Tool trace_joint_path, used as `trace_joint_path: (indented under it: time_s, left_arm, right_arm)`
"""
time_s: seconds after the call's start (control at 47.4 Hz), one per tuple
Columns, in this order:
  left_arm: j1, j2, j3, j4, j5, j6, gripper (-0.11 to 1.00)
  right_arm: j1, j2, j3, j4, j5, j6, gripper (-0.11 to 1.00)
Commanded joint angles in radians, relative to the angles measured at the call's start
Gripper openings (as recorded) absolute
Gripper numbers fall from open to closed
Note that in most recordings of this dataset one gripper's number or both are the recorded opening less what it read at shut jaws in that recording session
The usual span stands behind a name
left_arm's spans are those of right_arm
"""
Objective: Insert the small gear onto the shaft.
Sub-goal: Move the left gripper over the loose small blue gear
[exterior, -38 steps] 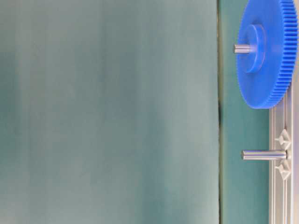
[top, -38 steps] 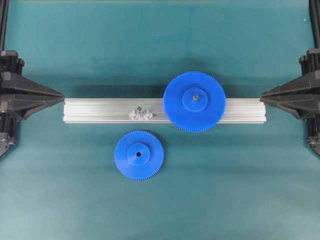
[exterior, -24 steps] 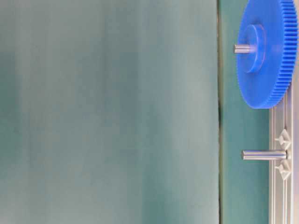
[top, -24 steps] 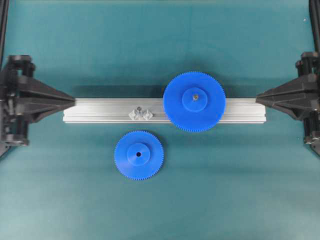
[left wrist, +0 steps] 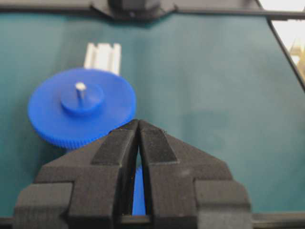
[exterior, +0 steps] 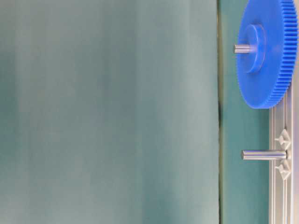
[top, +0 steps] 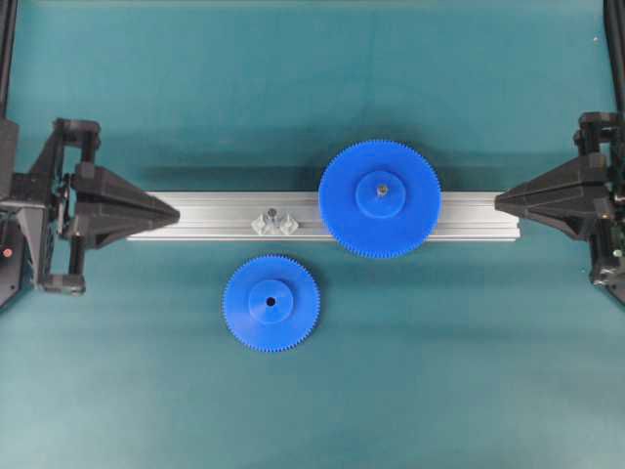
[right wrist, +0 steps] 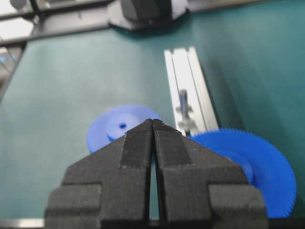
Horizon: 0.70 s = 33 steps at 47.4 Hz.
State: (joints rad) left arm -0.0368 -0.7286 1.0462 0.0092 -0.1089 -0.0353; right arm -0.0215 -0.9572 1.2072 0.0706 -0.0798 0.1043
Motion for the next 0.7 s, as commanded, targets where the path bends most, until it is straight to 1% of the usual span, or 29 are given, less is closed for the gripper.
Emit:
trace_joint_path:
  time_s: [0.0, 0.148, 0.359, 0.506, 0.675]
  left_arm:
    - [-0.025, 0.009, -0.043, 0.002, 0.051, -0.009, 0.12]
    - [-0.035, 0.04, -0.066, 0.002, 0.135, -0.035, 0.12]
    - [-0.035, 0.097, -0.095, 0.002, 0.16, -0.058, 0.12]
    - [-0.035, 0.15, -0.12, 0.002, 0.202, -0.057, 0.12]
    - [-0.046, 0.215, -0.158, 0.002, 0.279, -0.055, 0.12]
  right_arm:
    - [-0.015, 0.008, -0.014, 0.002, 0.014, 0.009, 0.04]
    - [-0.038, 0.009, -0.015, 0.0, 0.029, 0.008, 0.04]
    - [-0.049, 0.009, -0.015, 0.002, 0.074, 0.009, 0.04]
    - [-0.049, 0.009, -0.018, 0.0, 0.117, 0.009, 0.04]
    - [-0.049, 0.009, -0.018, 0.0, 0.164, 0.009, 0.04]
